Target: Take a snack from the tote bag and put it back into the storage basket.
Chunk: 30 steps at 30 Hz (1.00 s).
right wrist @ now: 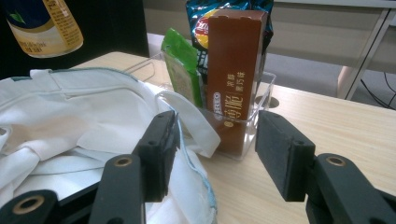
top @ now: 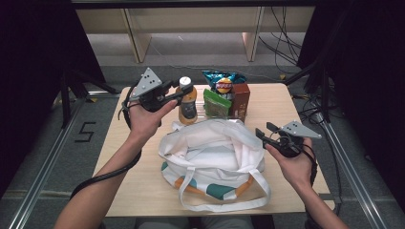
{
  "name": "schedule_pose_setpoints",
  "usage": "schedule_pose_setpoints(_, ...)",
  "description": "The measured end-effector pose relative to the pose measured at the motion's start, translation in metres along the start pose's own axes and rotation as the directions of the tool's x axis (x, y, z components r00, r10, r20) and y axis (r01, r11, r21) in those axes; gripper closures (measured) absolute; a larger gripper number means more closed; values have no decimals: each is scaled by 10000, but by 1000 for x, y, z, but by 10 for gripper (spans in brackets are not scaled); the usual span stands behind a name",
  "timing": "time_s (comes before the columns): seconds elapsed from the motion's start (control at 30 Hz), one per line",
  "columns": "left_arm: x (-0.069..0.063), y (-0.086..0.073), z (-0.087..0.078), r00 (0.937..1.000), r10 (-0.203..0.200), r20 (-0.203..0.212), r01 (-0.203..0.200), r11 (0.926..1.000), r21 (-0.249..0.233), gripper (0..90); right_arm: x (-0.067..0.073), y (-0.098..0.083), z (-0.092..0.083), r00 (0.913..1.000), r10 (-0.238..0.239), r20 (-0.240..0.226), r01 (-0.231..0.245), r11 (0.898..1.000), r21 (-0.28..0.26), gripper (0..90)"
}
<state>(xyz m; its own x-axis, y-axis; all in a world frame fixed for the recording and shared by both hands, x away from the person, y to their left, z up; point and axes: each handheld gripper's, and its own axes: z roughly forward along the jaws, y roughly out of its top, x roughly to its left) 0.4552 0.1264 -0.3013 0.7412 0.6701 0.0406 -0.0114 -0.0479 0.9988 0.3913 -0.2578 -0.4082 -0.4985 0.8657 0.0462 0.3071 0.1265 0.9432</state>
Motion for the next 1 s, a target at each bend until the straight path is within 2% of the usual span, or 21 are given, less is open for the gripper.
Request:
schedule_pose_setpoints(0.03,1,0,1,10000,-18,12,18,10000,-24,587,-2,0,0,9997,-230,26,230,9997,-60,487)
schedule_pose_setpoints(0.1,2,0,2,10000,88,37,-88,10000,26,587,-1,0,0,10000,-53,-1,53,9999,-91,486)
schedule_pose_setpoints(0.33,3,0,9,10000,3,18,-3,10000,30,587,-3,1,1,9998,-221,11,221,9997,-47,480)
schedule_pose_setpoints(0.47,3,0,13,9999,121,1,-121,9999,37,587,-3,1,2,9993,-285,225,293,9990,-334,479)
schedule_pose_setpoints(0.53,3,1,14,9999,138,1,-138,9999,36,587,-2,1,2,9995,-229,228,236,9992,-318,479)
schedule_pose_setpoints(0.57,3,1,15,9999,112,-2,-112,9999,7,587,-1,0,1,9998,53,195,-49,9998,-173,479)
schedule_pose_setpoints(0.6,3,1,15,9999,117,17,-117,9999,-7,587,-1,0,0,10000,50,23,-50,10000,-4,479)
schedule_pose_setpoints(0.8,4,2,19,9998,197,10,-197,9998,17,587,-1,0,1,10000,-88,30,88,9999,-58,479)
schedule_pose_setpoints(1.0,10,-1,23,9999,108,-38,-108,9999,35,587,-3,0,2,9998,-200,-40,199,9998,-91,479)
